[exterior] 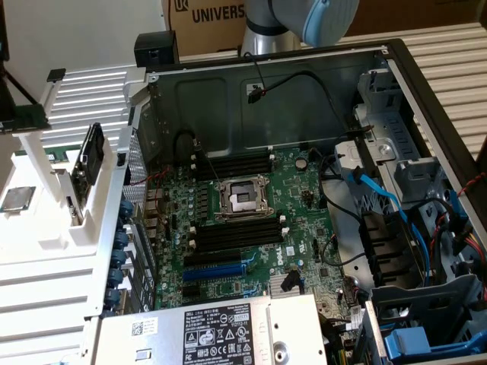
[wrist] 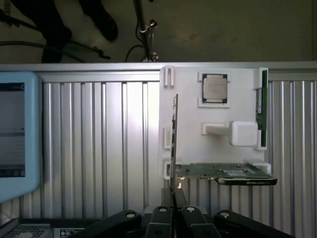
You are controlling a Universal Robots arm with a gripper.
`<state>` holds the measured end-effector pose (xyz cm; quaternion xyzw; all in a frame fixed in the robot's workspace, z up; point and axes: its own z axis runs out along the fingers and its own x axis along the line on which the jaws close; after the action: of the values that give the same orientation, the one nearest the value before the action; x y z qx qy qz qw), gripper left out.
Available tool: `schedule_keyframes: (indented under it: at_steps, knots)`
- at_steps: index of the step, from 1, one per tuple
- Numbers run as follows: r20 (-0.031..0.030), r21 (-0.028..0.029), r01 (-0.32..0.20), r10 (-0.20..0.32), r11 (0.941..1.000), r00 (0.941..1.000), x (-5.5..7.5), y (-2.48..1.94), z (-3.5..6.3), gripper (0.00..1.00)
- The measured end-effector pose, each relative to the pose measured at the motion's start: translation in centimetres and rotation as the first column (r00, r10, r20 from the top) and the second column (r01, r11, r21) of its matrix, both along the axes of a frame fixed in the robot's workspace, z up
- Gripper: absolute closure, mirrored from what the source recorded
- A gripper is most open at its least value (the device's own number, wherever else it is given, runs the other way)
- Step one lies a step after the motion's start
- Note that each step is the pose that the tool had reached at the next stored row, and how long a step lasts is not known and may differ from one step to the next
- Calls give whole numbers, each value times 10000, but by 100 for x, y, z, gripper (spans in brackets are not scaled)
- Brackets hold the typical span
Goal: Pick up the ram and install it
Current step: 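Pick up the ram and move it above insertion slot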
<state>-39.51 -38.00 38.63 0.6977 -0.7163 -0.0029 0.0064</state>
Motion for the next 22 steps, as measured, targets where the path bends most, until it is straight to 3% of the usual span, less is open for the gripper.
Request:
schedule_keyframes:
  at_steps: [4, 7, 22]
  knots:
    - [-1, 0, 0, 0, 10000, 10000, 114, 1, 48, 87]
    - [-1, 0, 0, 0, 10000, 10000, 284, 1, 105, 87]
    - [-1, -1, -1, 1, 10000, 10000, 838, 1, 205, 87]
